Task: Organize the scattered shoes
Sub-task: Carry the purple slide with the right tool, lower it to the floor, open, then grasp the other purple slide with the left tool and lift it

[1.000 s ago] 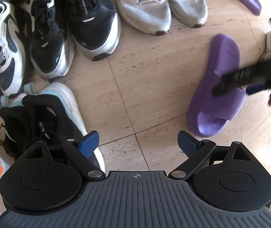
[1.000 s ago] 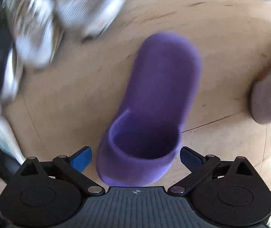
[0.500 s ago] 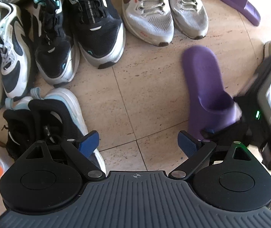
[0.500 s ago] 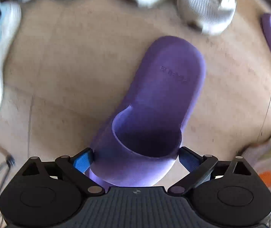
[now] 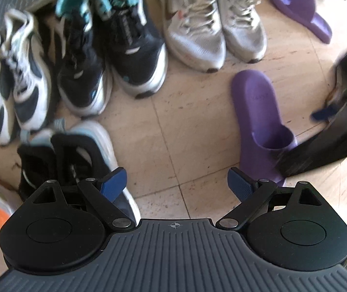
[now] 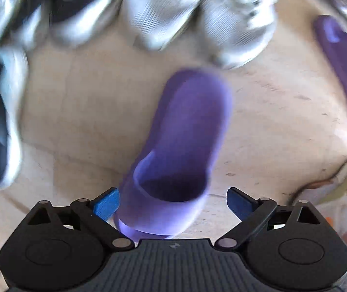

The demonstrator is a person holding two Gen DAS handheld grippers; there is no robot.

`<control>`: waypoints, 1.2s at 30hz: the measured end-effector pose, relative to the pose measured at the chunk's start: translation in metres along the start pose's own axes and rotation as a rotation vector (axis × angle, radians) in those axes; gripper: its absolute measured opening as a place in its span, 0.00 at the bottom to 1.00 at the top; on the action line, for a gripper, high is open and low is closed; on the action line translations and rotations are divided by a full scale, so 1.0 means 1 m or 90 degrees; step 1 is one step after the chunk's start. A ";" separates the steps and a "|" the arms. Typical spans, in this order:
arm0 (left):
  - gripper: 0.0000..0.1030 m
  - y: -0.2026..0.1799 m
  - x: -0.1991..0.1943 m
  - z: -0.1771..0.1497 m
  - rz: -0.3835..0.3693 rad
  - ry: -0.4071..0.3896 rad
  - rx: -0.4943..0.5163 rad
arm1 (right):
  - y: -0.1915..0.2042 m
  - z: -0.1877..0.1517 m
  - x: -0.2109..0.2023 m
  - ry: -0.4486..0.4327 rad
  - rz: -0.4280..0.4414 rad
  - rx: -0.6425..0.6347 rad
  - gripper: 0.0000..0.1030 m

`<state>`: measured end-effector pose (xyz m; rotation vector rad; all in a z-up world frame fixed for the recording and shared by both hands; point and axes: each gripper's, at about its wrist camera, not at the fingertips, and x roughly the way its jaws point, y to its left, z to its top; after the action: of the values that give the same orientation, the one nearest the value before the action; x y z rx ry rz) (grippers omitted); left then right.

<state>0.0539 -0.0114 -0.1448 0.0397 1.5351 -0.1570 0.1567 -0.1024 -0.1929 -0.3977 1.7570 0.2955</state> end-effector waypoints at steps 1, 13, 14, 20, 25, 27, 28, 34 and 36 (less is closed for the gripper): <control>0.91 -0.006 -0.004 0.004 -0.003 -0.006 0.010 | -0.016 0.006 -0.024 -0.022 0.015 0.030 0.91; 0.93 -0.154 -0.012 0.112 0.001 -0.062 0.125 | -0.304 -0.033 -0.184 -0.307 0.120 0.502 0.98; 0.93 -0.169 -0.009 0.124 -0.001 -0.069 0.132 | -0.321 -0.041 -0.182 -0.303 0.157 0.562 0.98; 0.94 -0.248 0.032 0.215 -0.028 -0.099 0.106 | -0.363 -0.071 -0.201 -0.378 0.299 0.714 0.98; 0.95 -0.294 0.074 0.286 -0.032 -0.116 0.071 | -0.383 -0.090 -0.211 -0.415 0.345 0.718 0.99; 0.95 -0.313 0.098 0.316 -0.010 -0.115 0.082 | -0.394 -0.102 -0.208 -0.405 0.394 0.723 0.99; 0.95 -0.316 0.103 0.320 -0.001 -0.116 0.087 | -0.395 -0.104 -0.206 -0.403 0.400 0.731 0.99; 0.89 -0.339 0.165 0.350 0.101 -0.064 0.169 | -0.410 -0.120 -0.219 -0.446 0.459 0.769 1.00; 0.65 -0.338 0.172 0.348 0.081 -0.041 0.192 | -0.411 -0.119 -0.222 -0.451 0.471 0.755 1.00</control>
<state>0.3609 -0.4025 -0.2785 0.3667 1.4292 -0.2846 0.2662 -0.5007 0.0559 1.1014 1.0374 -0.1258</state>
